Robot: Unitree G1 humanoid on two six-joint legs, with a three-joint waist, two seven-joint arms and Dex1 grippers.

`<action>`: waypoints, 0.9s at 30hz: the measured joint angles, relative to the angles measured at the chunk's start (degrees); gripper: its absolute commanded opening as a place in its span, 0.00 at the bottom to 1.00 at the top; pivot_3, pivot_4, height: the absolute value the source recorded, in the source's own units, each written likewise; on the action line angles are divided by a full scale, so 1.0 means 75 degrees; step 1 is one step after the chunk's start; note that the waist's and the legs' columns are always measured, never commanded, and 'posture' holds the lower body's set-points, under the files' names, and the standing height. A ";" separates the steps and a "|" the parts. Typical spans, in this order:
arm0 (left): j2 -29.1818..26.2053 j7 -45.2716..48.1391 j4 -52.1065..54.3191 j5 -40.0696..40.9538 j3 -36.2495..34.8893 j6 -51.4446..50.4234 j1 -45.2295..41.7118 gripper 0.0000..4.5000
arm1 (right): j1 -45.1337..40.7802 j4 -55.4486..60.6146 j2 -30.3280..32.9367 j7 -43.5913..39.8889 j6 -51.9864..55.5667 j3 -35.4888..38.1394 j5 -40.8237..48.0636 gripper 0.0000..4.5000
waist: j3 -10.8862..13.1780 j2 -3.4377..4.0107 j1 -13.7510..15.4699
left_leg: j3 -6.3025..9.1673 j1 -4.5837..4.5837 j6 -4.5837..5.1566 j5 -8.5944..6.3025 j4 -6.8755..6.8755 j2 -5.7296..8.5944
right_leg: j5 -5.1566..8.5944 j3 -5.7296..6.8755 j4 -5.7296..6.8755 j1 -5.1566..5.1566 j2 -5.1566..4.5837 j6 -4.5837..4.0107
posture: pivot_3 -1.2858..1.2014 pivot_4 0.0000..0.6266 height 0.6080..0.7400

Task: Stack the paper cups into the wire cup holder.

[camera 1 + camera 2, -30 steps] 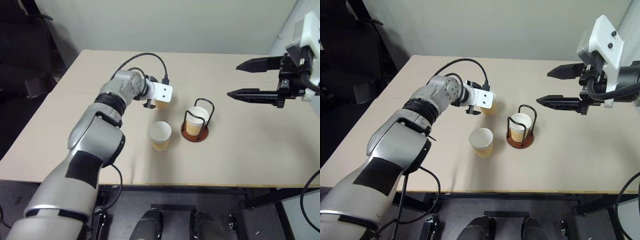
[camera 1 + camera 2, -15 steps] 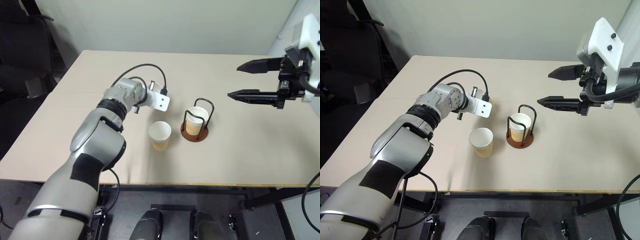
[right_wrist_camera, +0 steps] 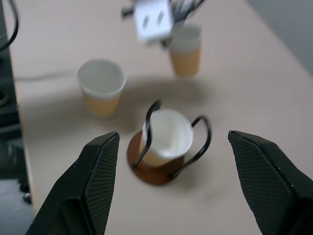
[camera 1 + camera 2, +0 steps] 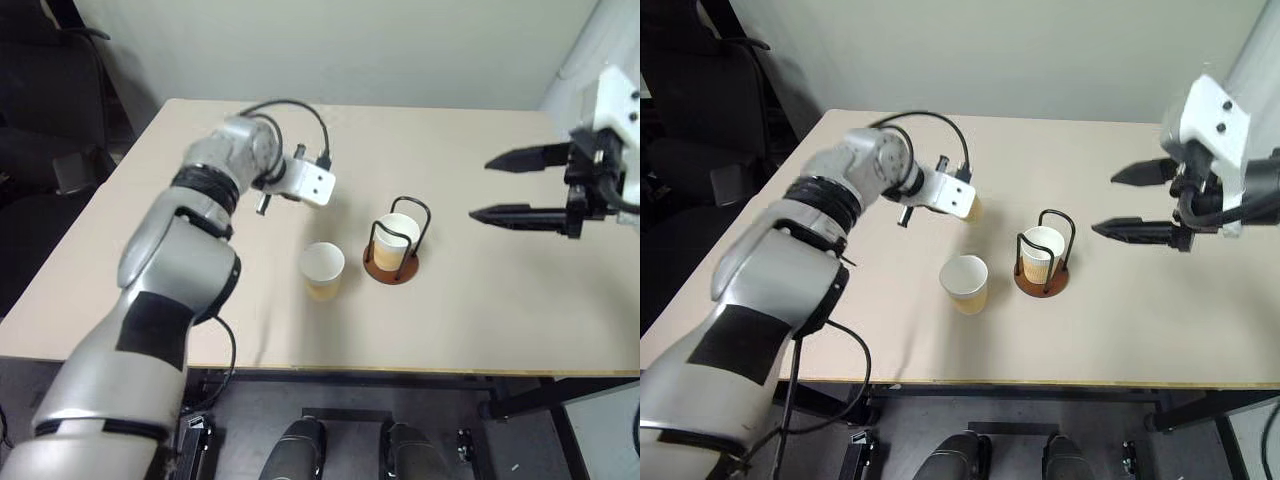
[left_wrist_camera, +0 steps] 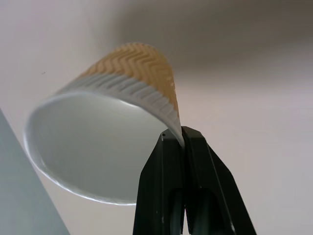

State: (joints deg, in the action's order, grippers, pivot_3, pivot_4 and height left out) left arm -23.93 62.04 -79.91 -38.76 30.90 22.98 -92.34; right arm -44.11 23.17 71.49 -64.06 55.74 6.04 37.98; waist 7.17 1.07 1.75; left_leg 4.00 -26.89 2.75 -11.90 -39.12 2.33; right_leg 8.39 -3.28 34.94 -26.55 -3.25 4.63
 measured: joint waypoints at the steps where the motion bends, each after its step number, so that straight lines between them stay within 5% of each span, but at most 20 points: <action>1: -0.0020 0.0283 0.0001 0.0142 -0.0138 0.0008 -0.0127 0.01 | 0.0162 -0.0057 0.0081 -0.0089 -0.0187 -0.0001 -0.0063 0.80 | 0.0001 0.0002 0.0003 | 0.0008 -0.0004 0.0001 -0.0004 -0.0005 -0.0004 | 0.0002 -0.0009 -0.0002 0.0000 -0.0009 0.0002 | 0.52 0.24 1.00; 10: 0.0248 0.3692 0.0093 0.1747 -0.1344 -0.0125 -0.1314 0.01 | 0.0996 -0.0989 0.0490 -0.0982 -0.1933 0.0137 -0.0711 0.80 | 0.0002 0.0001 -0.0004 | -0.0016 -0.0013 0.0030 -0.0031 -0.0005 -0.0009 | 0.0026 -0.0007 -0.0005 -0.0001 -0.0012 0.0012 | 0.52 0.24 1.00; 27: 0.0709 0.3796 0.0109 0.3147 -0.0372 0.0094 -0.1766 0.01 | 0.1089 -0.1448 0.1011 -0.1652 -0.2047 0.0631 -0.0610 0.80 | 0.0003 0.0000 -0.0045 | -0.0040 -0.0007 0.0057 -0.0053 -0.0021 -0.0013 | 0.0012 -0.0012 -0.0005 0.0010 -0.0014 0.0074 | 0.52 0.24 1.00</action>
State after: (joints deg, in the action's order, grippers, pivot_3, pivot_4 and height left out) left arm -18.61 90.51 -79.09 -15.16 28.12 23.68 -105.59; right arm -35.95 12.31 79.07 -76.45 40.38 10.77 33.40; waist 7.19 1.07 1.41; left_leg 3.70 -26.94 3.17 -12.30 -39.28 2.23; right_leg 8.48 -3.37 34.90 -26.47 -3.35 5.19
